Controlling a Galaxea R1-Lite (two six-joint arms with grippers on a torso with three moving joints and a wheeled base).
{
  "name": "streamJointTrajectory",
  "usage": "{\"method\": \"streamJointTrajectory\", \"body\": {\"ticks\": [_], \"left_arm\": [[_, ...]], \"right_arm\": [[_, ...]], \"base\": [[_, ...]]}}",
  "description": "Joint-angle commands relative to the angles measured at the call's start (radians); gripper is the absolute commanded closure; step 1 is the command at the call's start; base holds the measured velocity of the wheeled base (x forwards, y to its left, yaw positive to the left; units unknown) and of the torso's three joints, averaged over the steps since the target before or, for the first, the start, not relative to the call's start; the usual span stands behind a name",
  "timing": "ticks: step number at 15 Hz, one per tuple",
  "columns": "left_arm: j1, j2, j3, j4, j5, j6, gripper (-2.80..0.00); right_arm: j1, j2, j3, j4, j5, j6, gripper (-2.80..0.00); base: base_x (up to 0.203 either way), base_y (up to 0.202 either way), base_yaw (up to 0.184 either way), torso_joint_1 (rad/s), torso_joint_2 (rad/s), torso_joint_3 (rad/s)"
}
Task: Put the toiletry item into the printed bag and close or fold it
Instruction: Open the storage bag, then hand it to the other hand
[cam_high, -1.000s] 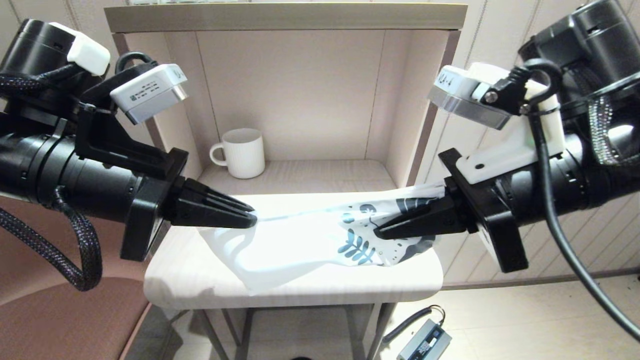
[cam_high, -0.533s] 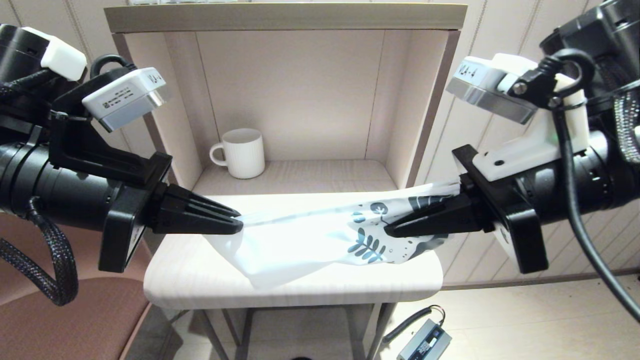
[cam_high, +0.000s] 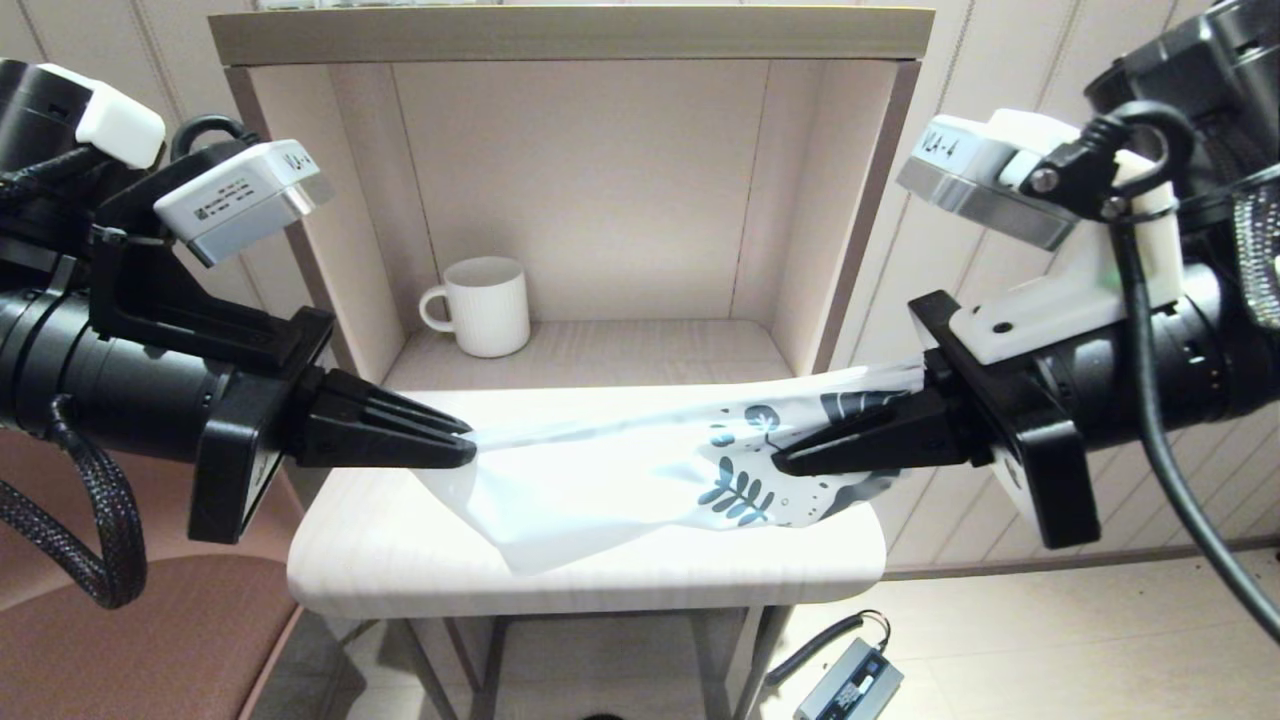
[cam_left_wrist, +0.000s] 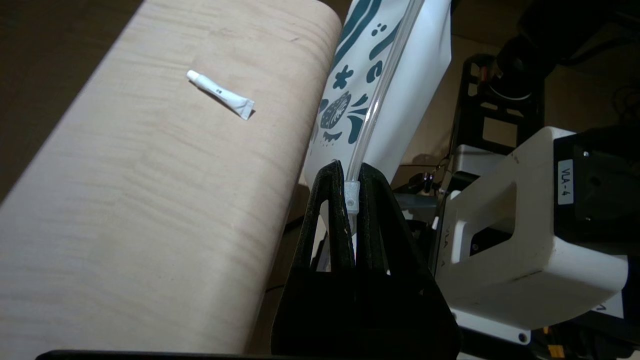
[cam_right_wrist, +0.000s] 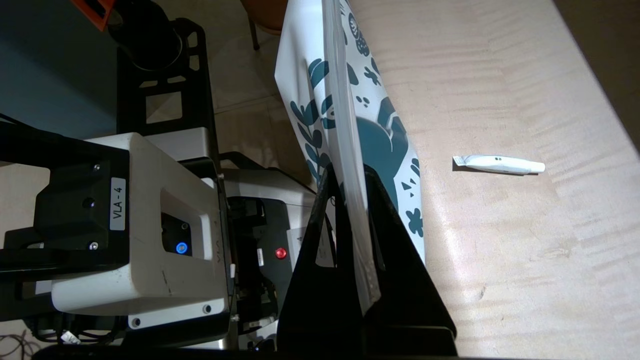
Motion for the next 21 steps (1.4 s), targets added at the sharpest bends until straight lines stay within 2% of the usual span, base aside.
{"method": "streamJointTrajectory", "body": {"ticks": [1, 4, 5, 11, 15, 16, 17, 19, 21], "left_arm": [[0.0, 0.011, -0.003, 0.001, -0.007, 0.001, 0.0], [0.0, 0.008, 0.008, -0.001, -0.007, 0.004, 0.0], [0.0, 0.003, 0.013, -0.001, -0.007, 0.004, -2.8], [0.002, -0.01, 0.034, -0.004, -0.05, -0.002, -2.8], [0.122, -0.034, 0.112, -0.004, -0.195, -0.01, -2.8], [0.146, -0.04, 0.143, -0.005, -0.246, -0.01, -2.8], [0.155, -0.043, 0.172, -0.02, -0.266, -0.009, -2.8], [0.156, -0.032, 0.195, -0.098, -0.273, -0.012, -2.8], [0.156, -0.026, 0.185, -0.104, -0.274, -0.036, -2.8]], "right_arm": [[0.0, 0.005, 0.0, 0.003, 0.004, -0.003, 0.0], [0.002, 0.006, 0.0, 0.003, 0.004, -0.003, 0.0], [0.002, 0.006, -0.002, 0.003, 0.006, -0.003, 0.0], [0.002, 0.002, 0.0, 0.003, 0.006, 0.001, 0.0], [0.009, -0.004, 0.002, 0.003, 0.01, 0.018, 0.0], [0.009, -0.004, 0.005, 0.003, 0.022, 0.026, 0.0], [0.009, -0.006, 0.012, 0.003, 0.034, 0.035, 0.0], [0.011, -0.006, 0.029, 0.002, 0.043, 0.042, 0.0], [0.011, -0.003, 0.033, -0.026, 0.045, 0.043, 0.0]], "base": [[0.0, 0.0, 0.0, 0.0, 0.0, 0.0], [0.0, 0.0, 0.0, 0.0, 0.0, 0.0], [0.0, 0.0, 0.0, 0.0, 0.0, 0.0], [0.0, 0.0, 0.0, 0.0, 0.0, 0.0], [0.0, 0.0, 0.0, 0.0, 0.0, 0.0], [0.0, 0.0, 0.0, 0.0, 0.0, 0.0], [0.0, 0.0, 0.0, 0.0, 0.0, 0.0], [0.0, 0.0, 0.0, 0.0, 0.0, 0.0], [0.0, 0.0, 0.0, 0.0, 0.0, 0.0]]}}
